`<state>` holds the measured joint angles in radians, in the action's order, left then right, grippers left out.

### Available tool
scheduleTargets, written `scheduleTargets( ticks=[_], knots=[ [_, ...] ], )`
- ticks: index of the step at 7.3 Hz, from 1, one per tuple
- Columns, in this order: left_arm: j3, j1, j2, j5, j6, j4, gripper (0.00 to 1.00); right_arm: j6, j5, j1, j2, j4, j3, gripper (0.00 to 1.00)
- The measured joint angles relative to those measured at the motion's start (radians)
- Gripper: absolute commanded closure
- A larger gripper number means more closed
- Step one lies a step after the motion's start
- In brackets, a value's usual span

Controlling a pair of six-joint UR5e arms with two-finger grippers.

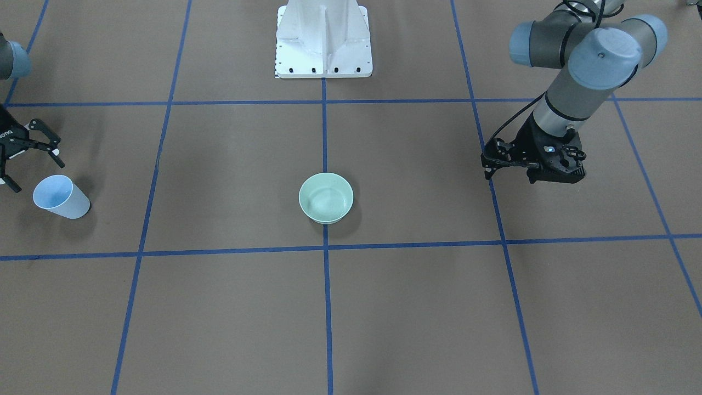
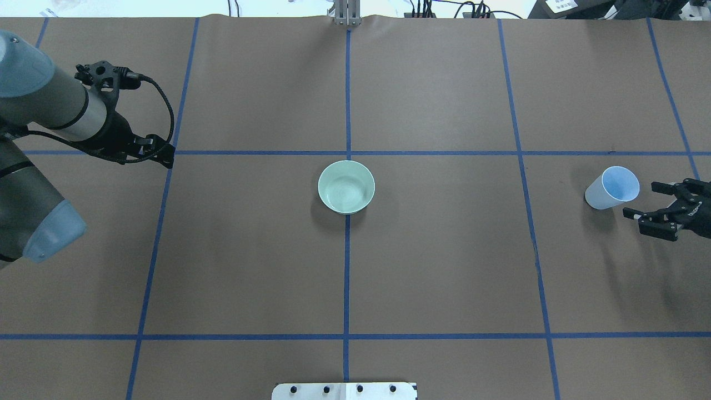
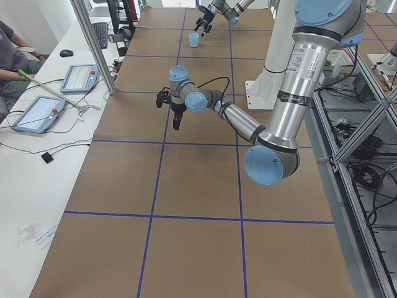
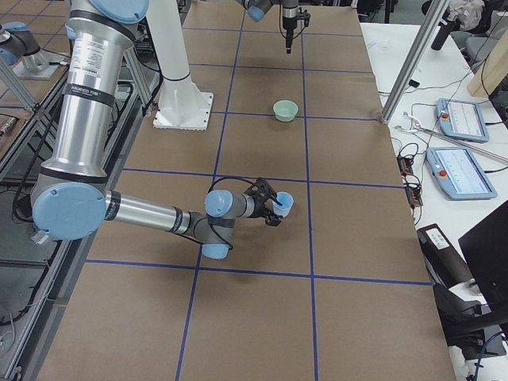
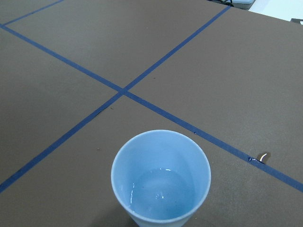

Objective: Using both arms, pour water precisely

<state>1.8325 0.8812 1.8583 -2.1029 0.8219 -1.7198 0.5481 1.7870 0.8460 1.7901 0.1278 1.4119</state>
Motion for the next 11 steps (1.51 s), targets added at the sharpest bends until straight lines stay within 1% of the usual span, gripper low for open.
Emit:
scheduleTargets(
  ticks=[2, 5, 8, 11],
  knots=[
    [0.005, 0.001, -0.005, -0.001, 0.001, 0.001, 0.01, 0.006, -0.004, -0.009, -0.027, 0.003, -0.022, 0.01],
    [0.008, 0.002, -0.009, -0.001, 0.002, 0.001, 0.01, 0.017, -0.004, -0.015, -0.067, 0.0, -0.031, 0.01],
    [0.007, 0.001, -0.01, 0.0, 0.004, 0.0, 0.01, 0.018, -0.003, -0.016, -0.093, 0.002, -0.075, 0.01],
    [0.007, 0.001, -0.005, 0.001, 0.012, 0.0, 0.01, 0.019, -0.006, -0.016, -0.104, 0.002, -0.084, 0.09]
  ],
)
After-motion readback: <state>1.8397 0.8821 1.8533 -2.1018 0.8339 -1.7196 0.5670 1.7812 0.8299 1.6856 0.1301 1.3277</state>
